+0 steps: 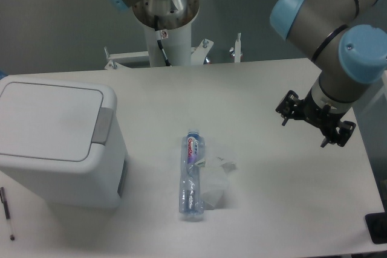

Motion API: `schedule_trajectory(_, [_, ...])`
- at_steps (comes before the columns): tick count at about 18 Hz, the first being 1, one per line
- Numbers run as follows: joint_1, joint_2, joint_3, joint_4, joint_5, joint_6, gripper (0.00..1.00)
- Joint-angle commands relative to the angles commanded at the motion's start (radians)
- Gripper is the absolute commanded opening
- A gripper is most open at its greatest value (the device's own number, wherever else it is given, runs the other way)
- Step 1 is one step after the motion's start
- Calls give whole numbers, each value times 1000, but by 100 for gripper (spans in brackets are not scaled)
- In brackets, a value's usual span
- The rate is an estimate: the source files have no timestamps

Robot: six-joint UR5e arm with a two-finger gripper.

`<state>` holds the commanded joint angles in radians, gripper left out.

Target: Open the trash can

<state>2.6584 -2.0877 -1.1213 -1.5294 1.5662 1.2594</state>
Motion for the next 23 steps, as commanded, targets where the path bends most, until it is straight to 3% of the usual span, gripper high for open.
schedule_trajectory(20, [0,0,-21,15,-18,-12,100])
schedule_trajectory(23, [-2,2,-21,15,-46,-75,100])
